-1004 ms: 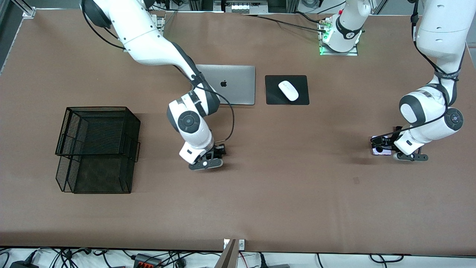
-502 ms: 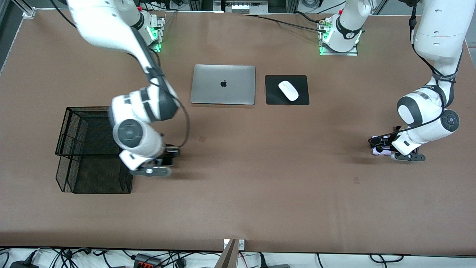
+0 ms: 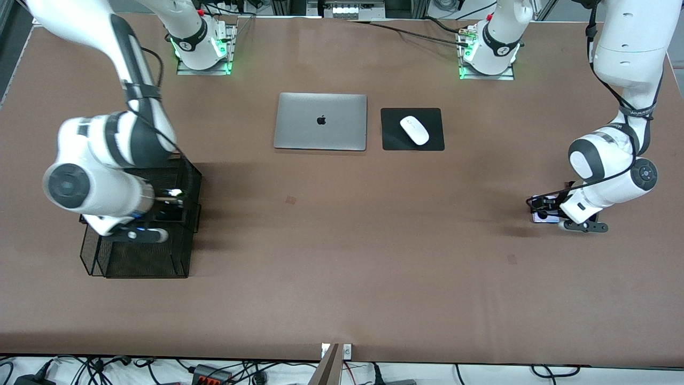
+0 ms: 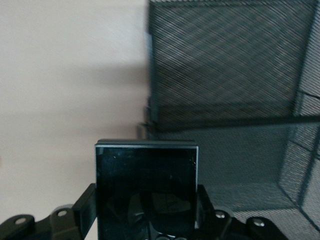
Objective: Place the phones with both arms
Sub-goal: 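Drop the black phone into the basket while the left gripper lifts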
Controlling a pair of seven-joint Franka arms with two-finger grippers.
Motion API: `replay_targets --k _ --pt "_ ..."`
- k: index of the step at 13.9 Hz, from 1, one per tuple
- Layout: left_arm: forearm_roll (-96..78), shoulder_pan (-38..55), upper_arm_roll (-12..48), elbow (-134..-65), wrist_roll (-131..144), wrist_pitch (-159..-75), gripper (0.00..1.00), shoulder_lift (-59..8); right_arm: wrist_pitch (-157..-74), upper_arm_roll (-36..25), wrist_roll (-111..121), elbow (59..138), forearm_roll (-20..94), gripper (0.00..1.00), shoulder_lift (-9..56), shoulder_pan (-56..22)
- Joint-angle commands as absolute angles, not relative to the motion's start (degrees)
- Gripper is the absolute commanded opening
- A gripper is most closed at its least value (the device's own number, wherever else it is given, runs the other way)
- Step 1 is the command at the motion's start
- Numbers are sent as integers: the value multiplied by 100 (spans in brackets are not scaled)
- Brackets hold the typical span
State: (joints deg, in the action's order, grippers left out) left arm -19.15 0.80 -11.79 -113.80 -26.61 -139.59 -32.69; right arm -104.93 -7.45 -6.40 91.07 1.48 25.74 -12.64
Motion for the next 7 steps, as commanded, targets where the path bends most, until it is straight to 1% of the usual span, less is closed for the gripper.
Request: replay_targets --k 1,2,3,4,6,7 --pt "-2048 499 -1195 -10866 -1867 -12819 47 -3094 -10494 -642 -448 9843 114 28 2022 -1046" --pt "-2048 745 -1178 -10698 -1350 -12484 48 -3068 -10520 -642 -448 10009 123 28 1952 -1020" --pt "-2074 965 -1117 -10566 -831 -12341 49 -3041 -10538 -642 -457 10133 123 28 1925 -1002" --pt "-2222 1176 -986 -10495 -269 -12305 49 -3024 -10547 -668 -457 10195 123 28 1934 -950" --pt "-2600 1755 -923 -10267 865 -12296 48 -3023 -10599 -677 -457 10248 123 28 1968 -783" --pt "-2906 2123 -923 -10013 1470 -12296 48 -3084 -10661 -677 -509 10239 123 28 2004 -695"
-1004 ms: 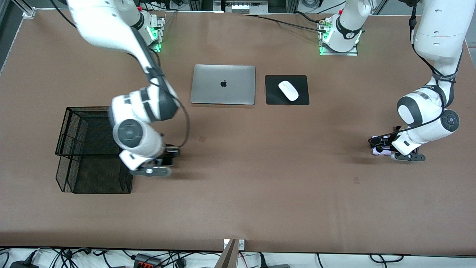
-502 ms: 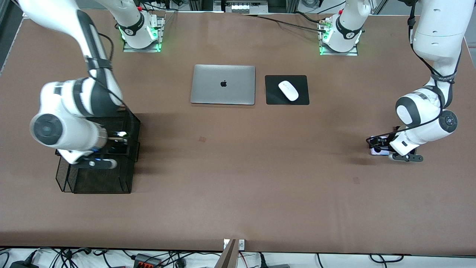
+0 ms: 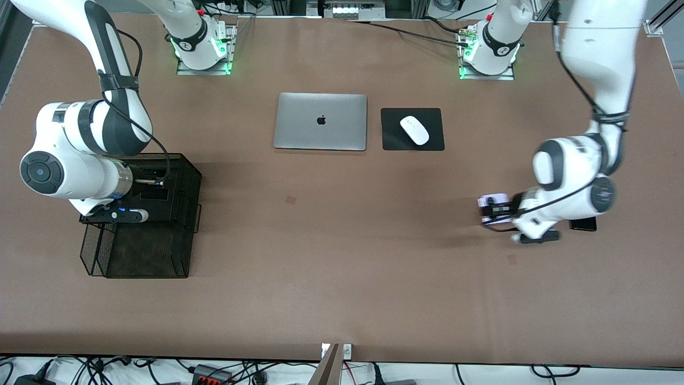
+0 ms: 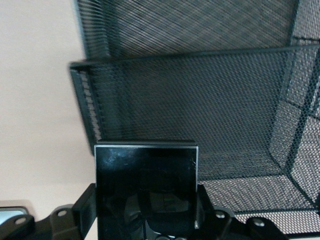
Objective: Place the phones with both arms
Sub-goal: 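Drop the black phone into the basket while the left gripper lifts, then set the white flip phone near the laptop with the left gripper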
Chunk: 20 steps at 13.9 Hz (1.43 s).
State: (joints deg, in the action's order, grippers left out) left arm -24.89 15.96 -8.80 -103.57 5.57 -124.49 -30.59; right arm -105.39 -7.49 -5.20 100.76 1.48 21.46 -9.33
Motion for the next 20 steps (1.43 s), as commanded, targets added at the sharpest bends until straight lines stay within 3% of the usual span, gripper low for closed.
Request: replay_targets --k 1,4,6,10,13,16,18,19,20 --pt "-3153 2466 -923 -9663 1946 -12296 47 -3268 -10722 -677 -545 10239 132 28 2039 -677" --pt "-4021 3022 -923 -8616 3274 -12313 45 -3787 -10872 -677 -606 10239 167 28 2144 -607" --pt "-5085 3303 -896 -8412 4041 -12497 46 -3998 -10881 -668 -816 10239 184 28 2188 -615" --pt "-5203 3952 -931 -7633 4953 -13647 46 -4559 -10951 -650 -896 10248 211 28 2232 -668" --pt "-5151 4647 -1588 -6419 5195 -13931 46 -5517 -10951 -607 -896 10239 211 29 2241 -747" --pt "-5142 5122 -2003 -5803 4957 -13992 46 -5966 -10899 -606 -827 10239 211 30 2233 -756" --pt "-5142 5465 -2257 -5739 4949 -14482 45 -6125 -10898 -606 -791 10239 211 31 2241 -747" --pt "-5133 5641 -2476 -5722 4800 -14606 45 -6274 -10907 -606 -756 10248 211 39 2250 -747" --pt "-5133 5808 -2722 -5722 4381 -14599 45 -6388 -10925 -606 -747 10239 211 69 2276 -738"
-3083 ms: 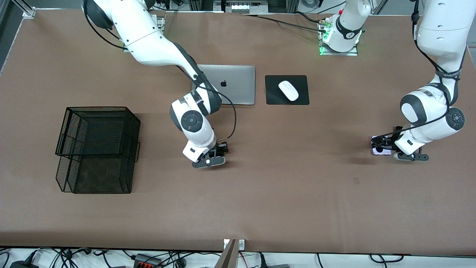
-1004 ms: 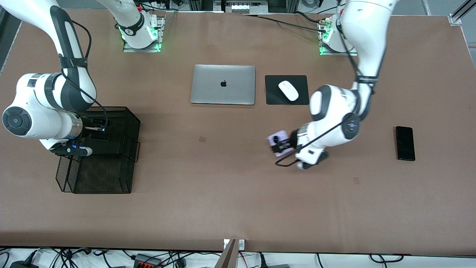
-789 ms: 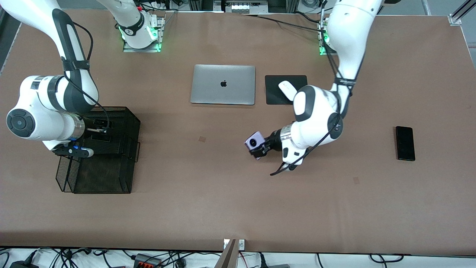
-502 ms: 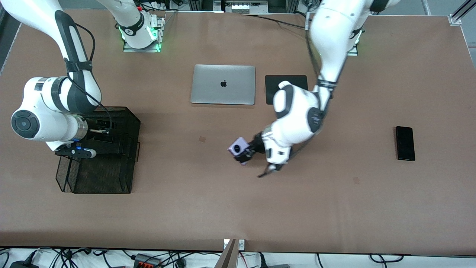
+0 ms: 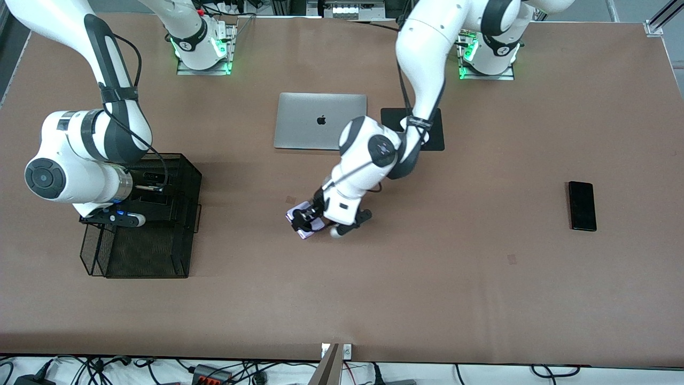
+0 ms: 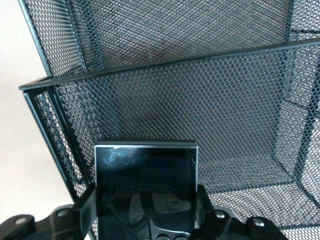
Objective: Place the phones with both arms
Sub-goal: 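Set the white flip phone near the laptop with the left gripper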
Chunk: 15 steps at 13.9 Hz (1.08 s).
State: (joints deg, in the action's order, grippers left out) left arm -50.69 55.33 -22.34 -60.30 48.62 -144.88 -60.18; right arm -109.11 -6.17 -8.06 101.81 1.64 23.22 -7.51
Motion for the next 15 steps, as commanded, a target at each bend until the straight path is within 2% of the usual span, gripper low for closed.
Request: replay_targets --k 1,5,11,13,14,15 --pt "-5107 5931 -2812 -5739 3985 -14494 45 -6433 -10925 -606 -747 10222 211 100 2276 -738" --pt "-4053 6003 -2839 -5722 3490 -14029 45 -6636 -10828 -615 -729 9933 193 100 2180 -747" --pt "-4025 6003 -2777 -5713 2858 -13869 45 -6829 -10485 -615 -309 8852 149 100 2180 -730" --pt "-4034 6029 -2751 -5713 2848 -13869 46 -6838 -10485 -624 -220 8763 184 100 2154 -703" --pt "-4052 6055 -2751 -5713 2900 -13869 69 -6838 -10485 -633 -202 8763 193 100 2145 -703" --pt "-4113 6064 -2742 -5713 2979 -13869 100 -6838 -10485 -642 -202 8763 193 100 2136 -694"
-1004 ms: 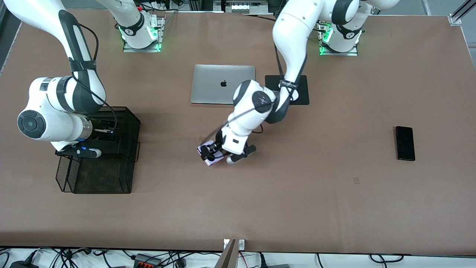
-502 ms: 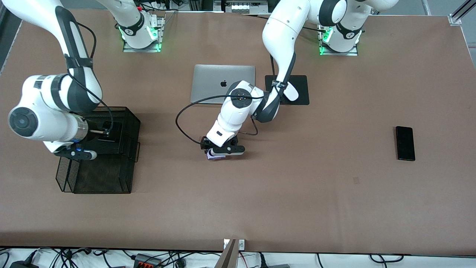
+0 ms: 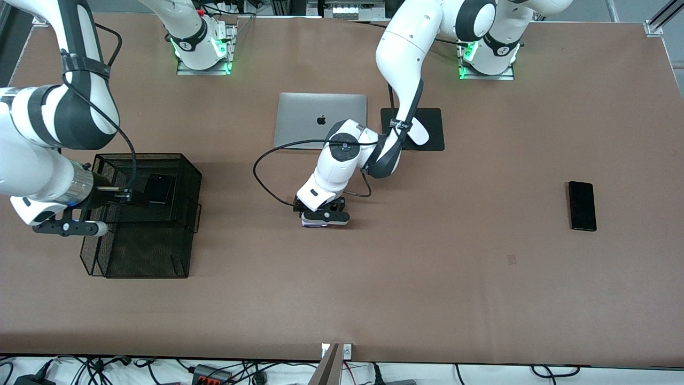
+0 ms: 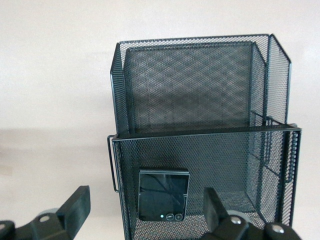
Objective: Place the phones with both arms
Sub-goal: 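Set the white flip phone near the laptop with the left gripper, then grasp the white phone with the right gripper while the left gripper grasps the slab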
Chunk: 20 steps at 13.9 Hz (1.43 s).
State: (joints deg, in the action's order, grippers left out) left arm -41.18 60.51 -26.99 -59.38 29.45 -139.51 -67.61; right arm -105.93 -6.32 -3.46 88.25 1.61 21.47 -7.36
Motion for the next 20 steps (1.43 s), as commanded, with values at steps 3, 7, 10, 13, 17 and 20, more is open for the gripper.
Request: replay_targets --k 3,7,10,13,17,20 --pt "-4113 5994 -2620 -5713 3296 -13869 100 -6803 -10485 -650 -228 8789 193 100 2145 -694" --pt "-3782 5521 -2148 -5818 3296 -13581 100 -6147 -10599 -633 -229 8728 185 100 2197 -703" --pt "-1588 4023 -551 -7263 3287 -13289 100 -4532 -10643 -598 -246 8710 211 100 2276 -808" --pt "-1222 2693 149 -8382 2685 -12852 100 -3378 -10915 -589 -290 8710 194 100 2460 -1316" --pt "-1239 1515 149 -9507 1084 -11885 100 -2367 -11441 -598 -343 8701 193 100 2855 -2292" --pt "-1178 662 79 -10062 722 -11742 100 -2083 -12118 -589 -903 8596 193 100 3347 -2828"
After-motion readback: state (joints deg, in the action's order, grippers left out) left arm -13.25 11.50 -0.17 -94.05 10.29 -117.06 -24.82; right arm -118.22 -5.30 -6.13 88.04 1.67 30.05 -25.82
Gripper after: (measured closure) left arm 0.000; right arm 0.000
